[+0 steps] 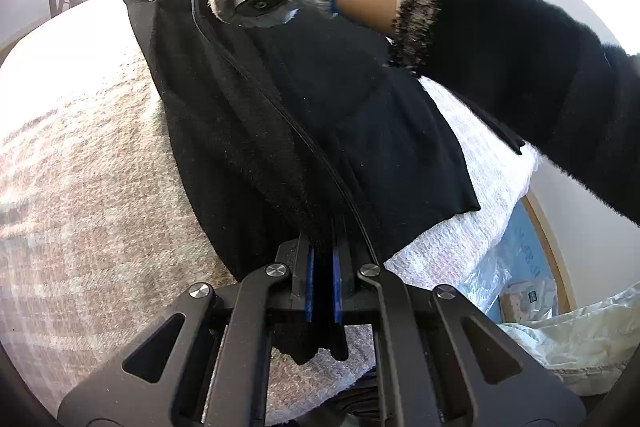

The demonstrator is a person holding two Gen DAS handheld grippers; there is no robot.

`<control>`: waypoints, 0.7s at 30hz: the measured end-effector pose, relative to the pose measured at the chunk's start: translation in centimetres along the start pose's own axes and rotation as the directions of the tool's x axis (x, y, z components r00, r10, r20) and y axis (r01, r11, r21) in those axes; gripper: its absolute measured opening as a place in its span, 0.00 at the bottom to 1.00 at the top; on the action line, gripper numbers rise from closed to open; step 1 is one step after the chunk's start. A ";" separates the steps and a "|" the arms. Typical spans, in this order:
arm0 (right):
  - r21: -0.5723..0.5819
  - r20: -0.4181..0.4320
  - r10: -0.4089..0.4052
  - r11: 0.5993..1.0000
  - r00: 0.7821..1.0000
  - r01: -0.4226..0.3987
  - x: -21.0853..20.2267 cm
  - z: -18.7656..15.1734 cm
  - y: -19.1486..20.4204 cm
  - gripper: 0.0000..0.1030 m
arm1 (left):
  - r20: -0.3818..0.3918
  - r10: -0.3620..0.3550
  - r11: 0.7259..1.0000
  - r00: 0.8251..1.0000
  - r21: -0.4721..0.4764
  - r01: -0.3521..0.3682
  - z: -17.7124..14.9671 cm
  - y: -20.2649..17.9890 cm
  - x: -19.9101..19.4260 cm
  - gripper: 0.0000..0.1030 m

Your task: Fold large clothes

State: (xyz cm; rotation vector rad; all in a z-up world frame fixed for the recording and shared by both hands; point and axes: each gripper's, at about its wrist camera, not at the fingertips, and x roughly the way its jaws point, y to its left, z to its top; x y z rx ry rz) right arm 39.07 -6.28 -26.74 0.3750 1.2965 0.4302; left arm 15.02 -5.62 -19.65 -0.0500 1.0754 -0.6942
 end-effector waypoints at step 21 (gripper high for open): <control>0.114 0.105 -0.011 0.993 0.994 -0.001 -3.8 1.0 -8.7 0.06 | -0.078 0.027 0.997 0.997 0.071 -0.022 0.7 -1.4 1.7 0.04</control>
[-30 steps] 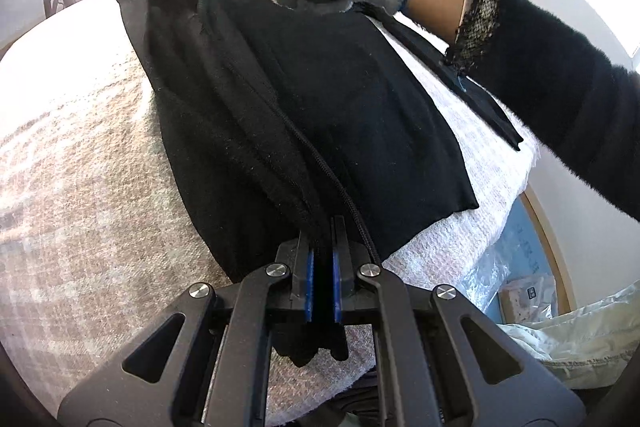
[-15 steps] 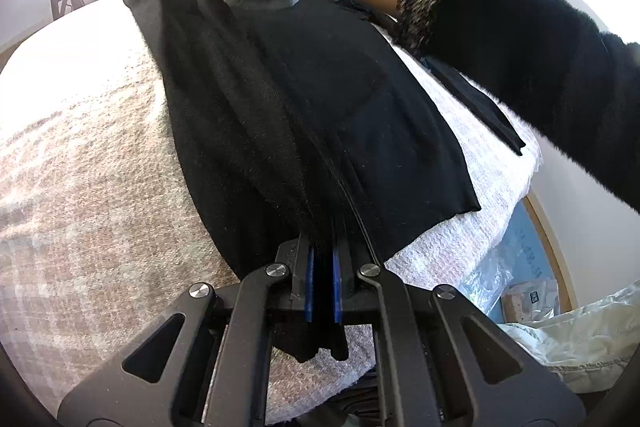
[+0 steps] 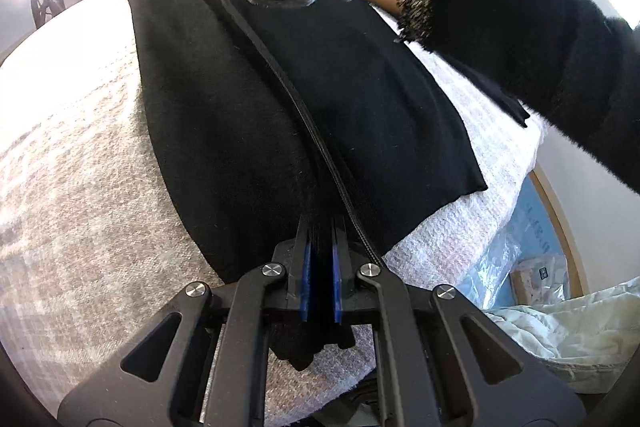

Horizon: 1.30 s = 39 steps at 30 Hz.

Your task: Fold large clothes

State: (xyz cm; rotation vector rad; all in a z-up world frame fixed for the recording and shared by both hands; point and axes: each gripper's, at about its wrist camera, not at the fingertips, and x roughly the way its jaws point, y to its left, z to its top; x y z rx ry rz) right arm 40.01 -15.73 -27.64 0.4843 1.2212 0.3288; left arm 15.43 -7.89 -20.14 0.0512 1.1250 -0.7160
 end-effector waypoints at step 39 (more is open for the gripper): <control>-0.270 0.300 0.190 0.957 0.935 -0.108 -31.8 -10.9 3.1 0.38 | 0.191 0.083 0.992 0.978 -0.106 -0.063 4.8 3.4 -8.1 0.23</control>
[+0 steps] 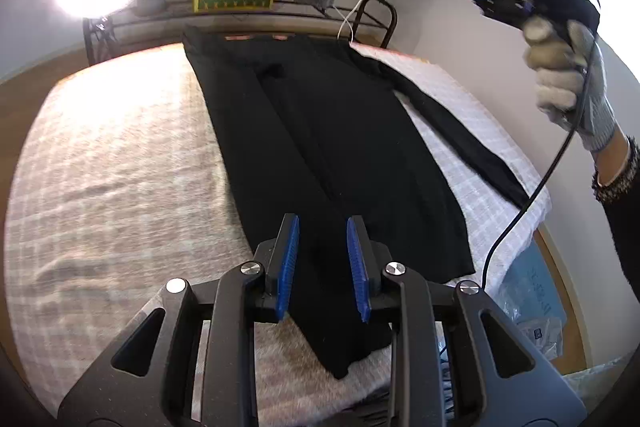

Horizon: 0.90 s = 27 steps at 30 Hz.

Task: Fold large clothes
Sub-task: 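Press the left tool on the hem while the right tool smooths near the collar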

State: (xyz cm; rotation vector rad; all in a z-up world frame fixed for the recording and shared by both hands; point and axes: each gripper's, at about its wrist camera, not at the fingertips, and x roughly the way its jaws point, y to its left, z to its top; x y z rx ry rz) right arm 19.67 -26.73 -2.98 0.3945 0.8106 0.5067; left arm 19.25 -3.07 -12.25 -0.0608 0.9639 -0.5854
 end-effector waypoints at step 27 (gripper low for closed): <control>-0.162 -0.296 -0.135 0.983 0.945 0.090 38.9 2.4 -5.1 0.04 | -0.054 -0.118 0.988 0.992 0.099 0.122 -3.6 1.5 11.3 0.23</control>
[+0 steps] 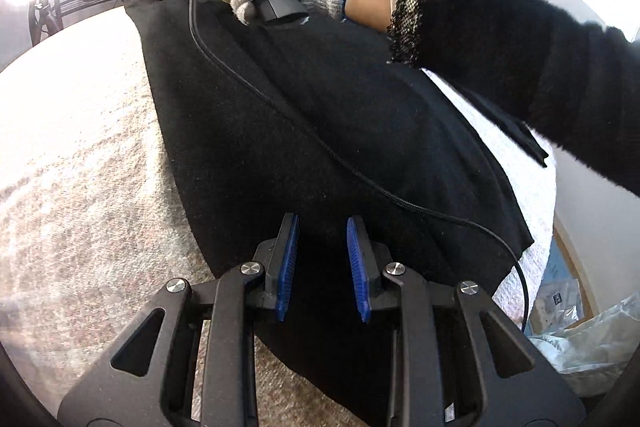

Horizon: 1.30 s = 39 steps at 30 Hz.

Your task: Fold large clothes

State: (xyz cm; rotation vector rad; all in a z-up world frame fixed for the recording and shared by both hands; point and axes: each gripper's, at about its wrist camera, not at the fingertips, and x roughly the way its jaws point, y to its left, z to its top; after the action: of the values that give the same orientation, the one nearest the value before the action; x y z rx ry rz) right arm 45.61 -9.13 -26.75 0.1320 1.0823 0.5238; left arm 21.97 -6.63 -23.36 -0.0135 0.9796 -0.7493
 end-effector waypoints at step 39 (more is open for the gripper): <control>0.129 0.201 -0.006 0.992 0.980 -0.020 -16.7 -0.7 3.7 0.31 | 0.065 0.214 0.977 0.975 -0.040 -0.212 -1.5 -0.7 -10.1 0.24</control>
State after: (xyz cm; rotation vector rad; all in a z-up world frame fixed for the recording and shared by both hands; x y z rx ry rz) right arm 37.73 -13.83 -12.28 0.2973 0.9176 0.4358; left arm 17.08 -0.86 -16.51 0.0361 0.9108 -0.5323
